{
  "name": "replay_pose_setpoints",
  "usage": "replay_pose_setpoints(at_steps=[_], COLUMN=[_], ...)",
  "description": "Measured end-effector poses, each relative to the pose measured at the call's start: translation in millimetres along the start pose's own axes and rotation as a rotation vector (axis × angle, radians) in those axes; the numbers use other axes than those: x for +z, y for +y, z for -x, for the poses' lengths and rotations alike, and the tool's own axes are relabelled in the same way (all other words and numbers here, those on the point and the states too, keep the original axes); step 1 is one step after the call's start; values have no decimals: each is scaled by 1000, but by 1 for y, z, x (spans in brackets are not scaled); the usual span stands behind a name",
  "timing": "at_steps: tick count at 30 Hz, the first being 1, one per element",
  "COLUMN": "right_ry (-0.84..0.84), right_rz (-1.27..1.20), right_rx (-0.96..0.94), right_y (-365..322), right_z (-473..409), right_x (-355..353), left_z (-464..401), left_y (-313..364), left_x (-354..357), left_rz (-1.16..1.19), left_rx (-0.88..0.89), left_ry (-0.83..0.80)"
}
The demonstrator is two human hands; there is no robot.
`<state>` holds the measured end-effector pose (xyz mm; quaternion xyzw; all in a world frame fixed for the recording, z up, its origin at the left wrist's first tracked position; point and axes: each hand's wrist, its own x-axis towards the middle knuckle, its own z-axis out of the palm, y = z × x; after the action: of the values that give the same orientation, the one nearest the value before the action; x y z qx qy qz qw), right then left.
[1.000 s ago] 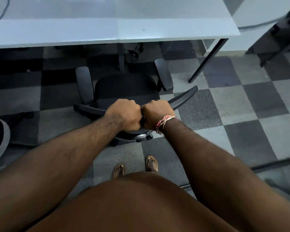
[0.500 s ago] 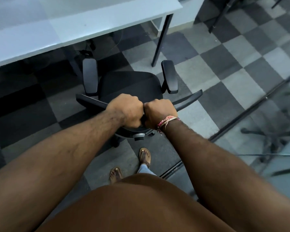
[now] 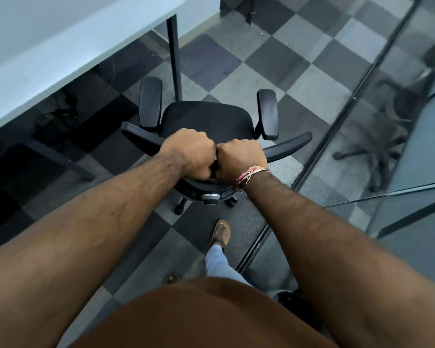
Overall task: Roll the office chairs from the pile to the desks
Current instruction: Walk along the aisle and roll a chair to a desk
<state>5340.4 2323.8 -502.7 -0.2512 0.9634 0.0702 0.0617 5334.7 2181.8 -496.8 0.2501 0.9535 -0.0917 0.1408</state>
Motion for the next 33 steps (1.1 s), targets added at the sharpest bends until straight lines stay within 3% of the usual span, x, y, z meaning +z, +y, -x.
replay_pose_setpoints(at_steps=[15, 25, 33], right_ry=[30, 40, 24], right_rz=[-60, -77, -77], right_rx=[99, 184, 371], right_y=[180, 285, 369], right_z=[-99, -175, -269], right_x=[11, 10, 7], left_z=[-207, -346, -481], left_y=[1, -21, -61], left_x=[-72, -110, -147], left_rz=[-48, -107, -126], left_rx=[54, 193, 303], left_ry=[-21, 21, 84])
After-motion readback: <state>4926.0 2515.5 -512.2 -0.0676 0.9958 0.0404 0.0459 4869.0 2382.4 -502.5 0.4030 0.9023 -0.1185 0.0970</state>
